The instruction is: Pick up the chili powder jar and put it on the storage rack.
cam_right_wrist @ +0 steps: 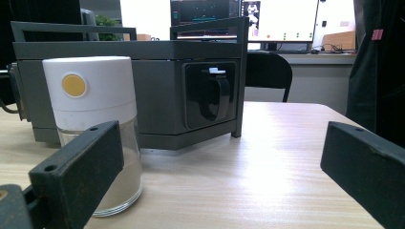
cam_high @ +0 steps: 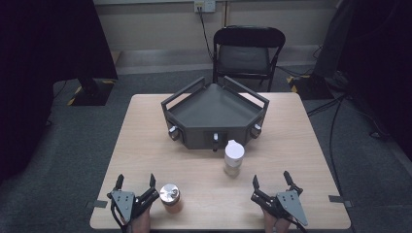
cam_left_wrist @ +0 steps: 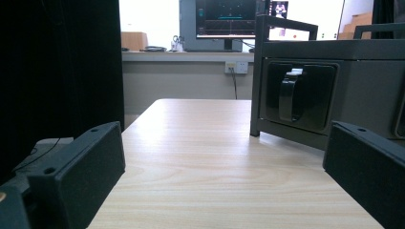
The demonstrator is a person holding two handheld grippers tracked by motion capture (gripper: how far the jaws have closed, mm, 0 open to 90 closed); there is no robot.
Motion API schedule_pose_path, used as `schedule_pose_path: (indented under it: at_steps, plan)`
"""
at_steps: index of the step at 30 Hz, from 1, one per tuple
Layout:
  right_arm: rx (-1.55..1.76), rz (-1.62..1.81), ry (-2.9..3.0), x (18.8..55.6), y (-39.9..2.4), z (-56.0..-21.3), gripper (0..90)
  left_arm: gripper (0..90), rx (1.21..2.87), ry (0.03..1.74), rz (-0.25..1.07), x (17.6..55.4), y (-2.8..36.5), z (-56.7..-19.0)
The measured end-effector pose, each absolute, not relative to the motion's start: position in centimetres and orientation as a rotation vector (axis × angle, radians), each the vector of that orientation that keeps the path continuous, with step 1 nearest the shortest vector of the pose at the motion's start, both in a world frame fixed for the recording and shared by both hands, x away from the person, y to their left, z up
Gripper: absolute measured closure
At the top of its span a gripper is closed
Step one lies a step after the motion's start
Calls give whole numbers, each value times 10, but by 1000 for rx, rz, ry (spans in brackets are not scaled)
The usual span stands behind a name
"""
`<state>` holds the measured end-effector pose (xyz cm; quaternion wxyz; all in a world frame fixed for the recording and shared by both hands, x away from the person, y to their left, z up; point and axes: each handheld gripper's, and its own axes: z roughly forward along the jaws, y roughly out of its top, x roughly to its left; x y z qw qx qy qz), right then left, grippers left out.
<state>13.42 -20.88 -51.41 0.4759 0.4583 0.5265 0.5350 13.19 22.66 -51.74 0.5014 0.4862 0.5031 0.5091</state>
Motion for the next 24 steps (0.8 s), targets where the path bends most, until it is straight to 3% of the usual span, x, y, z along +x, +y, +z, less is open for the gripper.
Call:
schedule_pose_path:
  at_steps: [24]
  plan:
    - [1118, 1309, 1290, 134, -209, -514, 0, 0, 1176, 1210, 1219, 132, 229, -517]
